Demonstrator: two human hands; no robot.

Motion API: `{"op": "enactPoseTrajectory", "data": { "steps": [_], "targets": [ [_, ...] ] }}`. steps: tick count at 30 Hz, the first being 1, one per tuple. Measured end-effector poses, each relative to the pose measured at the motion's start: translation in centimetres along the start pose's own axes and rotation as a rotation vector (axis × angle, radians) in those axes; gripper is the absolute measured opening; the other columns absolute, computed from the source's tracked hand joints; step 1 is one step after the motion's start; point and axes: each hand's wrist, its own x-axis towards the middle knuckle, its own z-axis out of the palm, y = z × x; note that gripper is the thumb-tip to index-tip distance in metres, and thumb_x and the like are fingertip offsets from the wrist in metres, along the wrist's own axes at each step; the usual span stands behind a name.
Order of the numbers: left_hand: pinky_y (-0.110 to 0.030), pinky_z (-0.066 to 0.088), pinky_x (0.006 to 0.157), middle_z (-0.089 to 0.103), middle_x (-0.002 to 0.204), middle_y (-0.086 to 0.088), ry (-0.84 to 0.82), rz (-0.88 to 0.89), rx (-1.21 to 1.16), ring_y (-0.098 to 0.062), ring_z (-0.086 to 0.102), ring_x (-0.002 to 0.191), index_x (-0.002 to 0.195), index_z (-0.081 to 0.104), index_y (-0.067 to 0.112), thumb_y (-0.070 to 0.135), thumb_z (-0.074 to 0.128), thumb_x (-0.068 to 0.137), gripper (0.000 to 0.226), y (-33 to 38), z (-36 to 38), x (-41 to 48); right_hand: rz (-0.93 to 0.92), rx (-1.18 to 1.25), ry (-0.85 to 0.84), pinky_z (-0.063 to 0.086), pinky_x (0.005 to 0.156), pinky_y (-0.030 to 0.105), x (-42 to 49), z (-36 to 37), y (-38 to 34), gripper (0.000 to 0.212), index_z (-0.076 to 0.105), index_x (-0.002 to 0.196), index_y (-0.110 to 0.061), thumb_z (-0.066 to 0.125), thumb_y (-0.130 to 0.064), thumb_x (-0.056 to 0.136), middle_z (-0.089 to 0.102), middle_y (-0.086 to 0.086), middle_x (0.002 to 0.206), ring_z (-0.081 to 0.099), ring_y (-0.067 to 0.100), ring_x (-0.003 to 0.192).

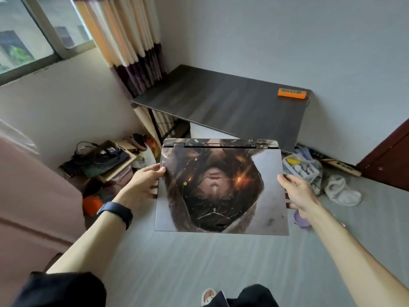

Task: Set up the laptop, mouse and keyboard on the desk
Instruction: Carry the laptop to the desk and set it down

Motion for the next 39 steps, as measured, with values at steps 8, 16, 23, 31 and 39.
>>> {"op": "enactPoseTrajectory", "data": {
  "steps": [8, 16, 23, 31, 39],
  "targets": [
    [-0.059, 0.052, 0.091, 0.065, 0.122, -0.007, -0.062, -0.014, 0.079, -0.034, 0.061, 0.110, 0.116, 0.067, 0.039, 0.035, 0.069, 0.089, 0.027, 10.0, 2.6, 14.2, 0.059, 0.039, 0.057, 0.055, 0.063, 0.032, 12.3, 3.9, -5.6, 0.019, 0.069, 0.103, -0.022, 0.061, -0.038, 0.097, 0.075, 0.001, 0.096, 0.071, 0.020, 0.078],
    [-0.059, 0.051, 0.091, 0.065, 0.121, -0.010, 0.013, -0.072, 0.040, -0.035, 0.059, 0.112, 0.121, 0.064, 0.033, 0.029, 0.067, 0.091, 0.030, 18.1, 4.4, 29.0, 0.101, 0.006, 0.021, 0.047, 0.091, 0.063, 28.0, 8.9, -13.5, 0.019, 0.073, 0.084, -0.026, 0.065, -0.040, 0.094, 0.073, 0.015, 0.110, 0.066, 0.040, 0.110],
    [-0.043, 0.051, 0.078, 0.065, 0.101, -0.009, 0.069, -0.161, 0.002, -0.027, 0.056, 0.088, 0.110, 0.068, 0.026, 0.008, 0.059, 0.094, 0.026, 24.2, 5.9, 41.4, 0.190, -0.081, -0.026, 0.046, 0.096, 0.053, 40.3, 13.4, -20.2, 0.027, 0.065, 0.118, -0.018, 0.057, -0.037, 0.100, 0.064, 0.013, 0.126, 0.060, 0.033, 0.110],
    [-0.044, 0.046, 0.069, 0.059, 0.082, -0.016, 0.059, -0.229, 0.100, -0.026, 0.054, 0.067, 0.082, 0.066, 0.007, 0.008, 0.064, 0.087, 0.005, 29.6, 8.4, 60.2, 0.343, -0.068, 0.109, 0.045, 0.098, 0.052, 53.9, 19.3, -22.6, 0.047, 0.051, 0.142, -0.016, 0.056, -0.036, 0.100, 0.057, 0.008, 0.139, 0.053, 0.033, 0.125],
    [-0.038, 0.051, 0.066, 0.054, 0.063, -0.011, -0.054, -0.238, 0.310, -0.024, 0.053, 0.054, 0.069, 0.059, 0.004, 0.002, 0.062, 0.088, 0.019, 37.4, 12.4, 74.9, 0.572, 0.026, 0.331, 0.043, 0.105, 0.058, 63.2, 23.8, -25.0, 0.047, 0.053, 0.141, -0.015, 0.060, -0.034, 0.098, 0.054, 0.014, 0.142, 0.049, 0.040, 0.131]
  ]
}}
